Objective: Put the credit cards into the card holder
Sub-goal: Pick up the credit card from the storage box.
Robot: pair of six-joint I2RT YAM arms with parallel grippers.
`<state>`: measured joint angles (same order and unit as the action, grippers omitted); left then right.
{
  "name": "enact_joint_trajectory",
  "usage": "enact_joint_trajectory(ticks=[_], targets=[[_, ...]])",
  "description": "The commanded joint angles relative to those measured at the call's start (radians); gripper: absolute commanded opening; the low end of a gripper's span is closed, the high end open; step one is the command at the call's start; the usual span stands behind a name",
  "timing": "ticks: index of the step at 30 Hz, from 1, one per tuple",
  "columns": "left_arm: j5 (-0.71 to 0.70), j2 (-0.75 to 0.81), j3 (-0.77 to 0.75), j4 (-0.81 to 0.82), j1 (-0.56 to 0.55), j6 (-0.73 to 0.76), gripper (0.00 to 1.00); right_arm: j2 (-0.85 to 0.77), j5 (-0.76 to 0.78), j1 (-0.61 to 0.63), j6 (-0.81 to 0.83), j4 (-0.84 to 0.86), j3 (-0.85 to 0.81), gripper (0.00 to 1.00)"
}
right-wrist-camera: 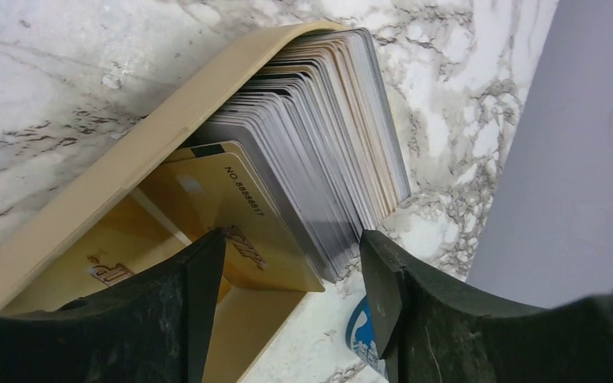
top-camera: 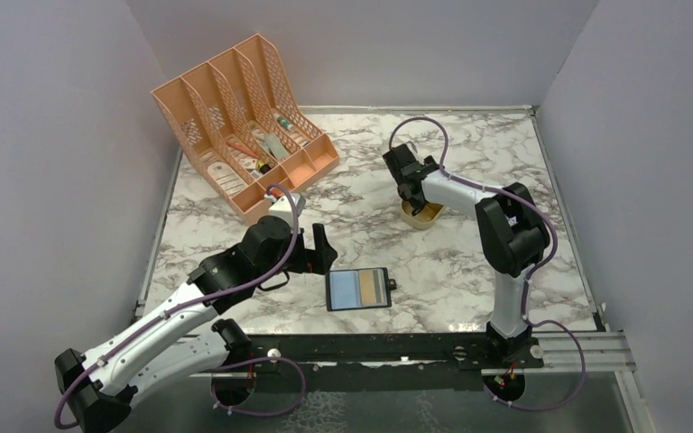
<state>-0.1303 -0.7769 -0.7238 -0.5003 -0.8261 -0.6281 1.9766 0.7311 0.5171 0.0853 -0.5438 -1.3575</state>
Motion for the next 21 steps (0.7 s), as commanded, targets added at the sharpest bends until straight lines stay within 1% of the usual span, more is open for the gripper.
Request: enact_joint_trajectory(ticks=[1, 6, 11, 16, 21], targets=[[-0.041, 0.027, -0.011, -0.009, 0.002, 0.013, 0.99, 0.016, 0.128, -0.002, 0.016, 0.042, -0.024, 0.61], [-0.048, 0.028, -0.009, -0.009, 0.002, 0.008, 0.99, -0.014, 0.166, -0.002, 0.036, 0.093, 0.006, 0.56], [-0.052, 0.023, -0.009, -0.008, 0.002, 0.006, 0.99, -0.040, 0.147, -0.002, 0.052, 0.135, 0.020, 0.52], [-0.054, 0.025, -0.005, -0.008, 0.003, 0.004, 0.99, -0.032, 0.136, -0.002, 0.050, 0.129, 0.015, 0.43], [-0.054, 0.018, -0.004, -0.007, 0.002, 0.001, 0.99, -0.027, 0.138, -0.002, 0.038, 0.106, 0.001, 0.38]])
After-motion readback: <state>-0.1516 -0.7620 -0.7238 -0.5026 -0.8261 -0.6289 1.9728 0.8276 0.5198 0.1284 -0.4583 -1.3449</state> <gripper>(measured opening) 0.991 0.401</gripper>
